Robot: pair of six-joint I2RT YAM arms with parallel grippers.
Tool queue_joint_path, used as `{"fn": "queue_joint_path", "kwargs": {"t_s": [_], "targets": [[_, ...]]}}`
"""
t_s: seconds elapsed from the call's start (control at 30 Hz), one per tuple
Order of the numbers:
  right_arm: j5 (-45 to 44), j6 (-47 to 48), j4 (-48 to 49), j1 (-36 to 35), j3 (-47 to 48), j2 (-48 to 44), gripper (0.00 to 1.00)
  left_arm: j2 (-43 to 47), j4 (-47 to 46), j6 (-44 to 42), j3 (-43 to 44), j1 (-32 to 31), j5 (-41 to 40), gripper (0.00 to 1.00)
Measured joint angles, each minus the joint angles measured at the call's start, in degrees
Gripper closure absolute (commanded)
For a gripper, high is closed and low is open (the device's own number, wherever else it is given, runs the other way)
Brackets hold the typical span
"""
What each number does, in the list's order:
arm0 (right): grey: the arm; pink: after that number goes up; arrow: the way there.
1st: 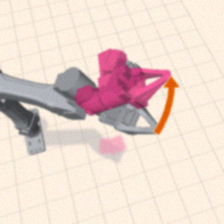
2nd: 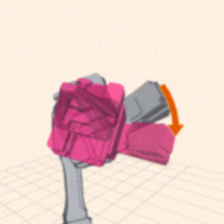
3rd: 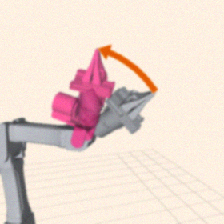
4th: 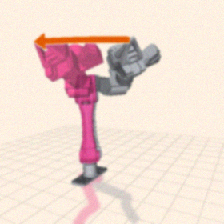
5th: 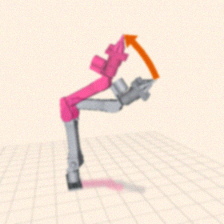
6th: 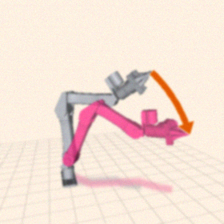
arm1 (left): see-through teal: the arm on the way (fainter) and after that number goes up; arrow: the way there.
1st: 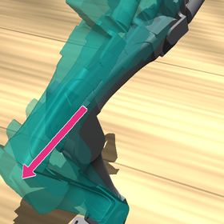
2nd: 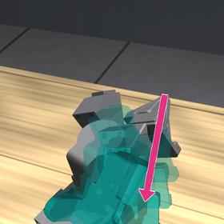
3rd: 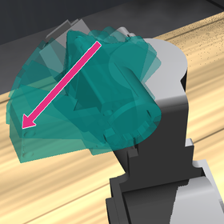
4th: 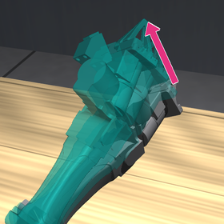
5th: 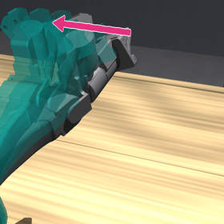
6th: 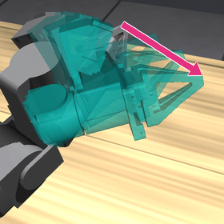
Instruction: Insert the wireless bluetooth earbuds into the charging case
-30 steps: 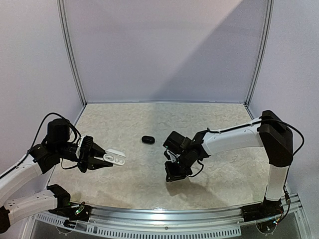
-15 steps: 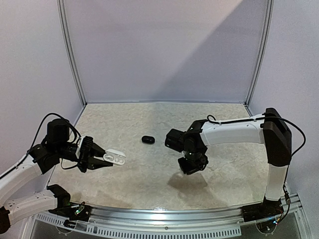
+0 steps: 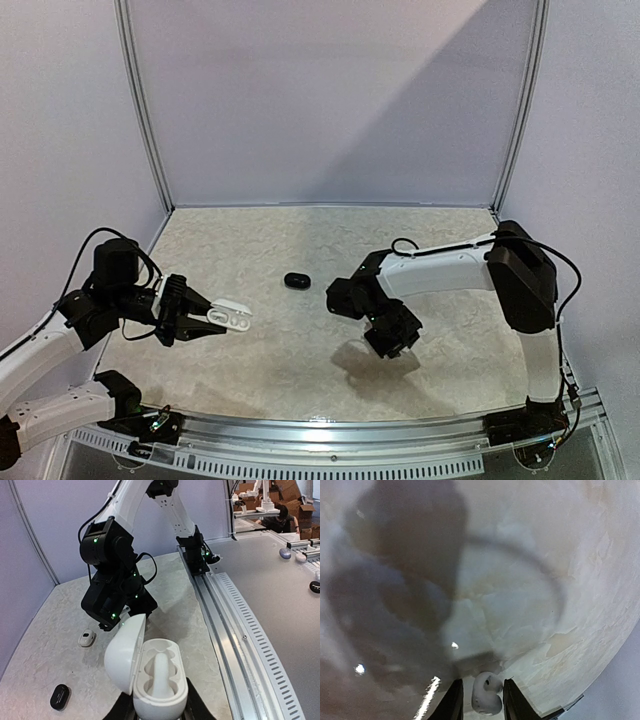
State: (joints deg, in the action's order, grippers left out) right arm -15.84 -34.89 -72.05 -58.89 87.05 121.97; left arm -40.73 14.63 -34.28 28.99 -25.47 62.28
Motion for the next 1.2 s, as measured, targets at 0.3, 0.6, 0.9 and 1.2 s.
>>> {"fn": "queue_joint_path", "kwargs": {"t_s": [0.3, 0.6, 0.9, 1.2], "targets": [[1.9, 0.5, -0.4, -0.5, 2.6, 1.3, 0.7, 0.0, 0.7, -0.4, 0.0, 0.0, -0.3, 1.0], [4.7, 2.9, 0.9, -0.6, 4.0, 1.1, 0.69, 0.0, 0.8, -1.1, 0.0, 0.0, -0.3, 1.0], [4.7, 26.2, 12.4, 0.0, -15.3, -19.3, 0.64, 0.0, 1.2, -1.3, 0.0, -0.2, -0.8, 1.0], [11.9, 64.1, 22.3, -2.6, -33.7, -38.8, 0.71, 0.2, 3.1, -2.1, 0.3, -0.3, -1.6, 1.0]]}}
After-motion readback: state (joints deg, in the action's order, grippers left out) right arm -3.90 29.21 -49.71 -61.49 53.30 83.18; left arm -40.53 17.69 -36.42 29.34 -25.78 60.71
